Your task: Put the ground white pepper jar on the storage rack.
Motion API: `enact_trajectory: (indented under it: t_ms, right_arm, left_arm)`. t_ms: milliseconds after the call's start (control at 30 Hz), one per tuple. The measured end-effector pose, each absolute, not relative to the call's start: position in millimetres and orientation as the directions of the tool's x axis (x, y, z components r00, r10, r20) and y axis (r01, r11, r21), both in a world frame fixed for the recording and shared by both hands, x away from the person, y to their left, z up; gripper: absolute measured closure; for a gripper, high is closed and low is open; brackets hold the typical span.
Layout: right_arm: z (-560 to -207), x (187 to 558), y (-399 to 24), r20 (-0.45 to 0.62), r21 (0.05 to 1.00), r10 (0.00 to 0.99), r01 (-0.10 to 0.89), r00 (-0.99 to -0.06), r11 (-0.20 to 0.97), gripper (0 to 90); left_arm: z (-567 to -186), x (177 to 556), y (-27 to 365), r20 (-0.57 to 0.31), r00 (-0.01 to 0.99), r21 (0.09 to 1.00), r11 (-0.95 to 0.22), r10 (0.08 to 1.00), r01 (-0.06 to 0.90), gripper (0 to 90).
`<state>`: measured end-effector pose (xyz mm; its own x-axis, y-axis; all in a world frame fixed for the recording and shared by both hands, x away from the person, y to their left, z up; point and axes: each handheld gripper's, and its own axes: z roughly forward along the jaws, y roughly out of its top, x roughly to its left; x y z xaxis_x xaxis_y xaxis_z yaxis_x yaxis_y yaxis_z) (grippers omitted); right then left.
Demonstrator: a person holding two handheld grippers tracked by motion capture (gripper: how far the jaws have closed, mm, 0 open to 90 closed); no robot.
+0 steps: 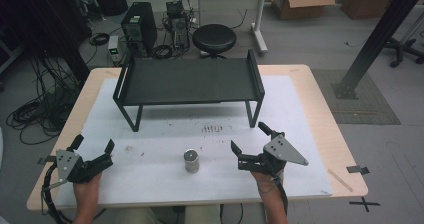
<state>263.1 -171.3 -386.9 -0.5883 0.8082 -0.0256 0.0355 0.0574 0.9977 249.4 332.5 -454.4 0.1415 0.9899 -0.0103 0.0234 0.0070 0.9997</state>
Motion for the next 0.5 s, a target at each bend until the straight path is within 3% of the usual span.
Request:
enact_trajectory:
  t_ms: [500]
  right_arm:
    - [-392.9, 261.4, -135.0, -0.020, 0.993, 0.736, 0.070, -0.677, 0.092, 0.0]
  left_arm:
    - [-454.3, 249.5, 332.5, -0.009, 0.142, 1.000, 0.006, 0.990, 0.025, 0.8]
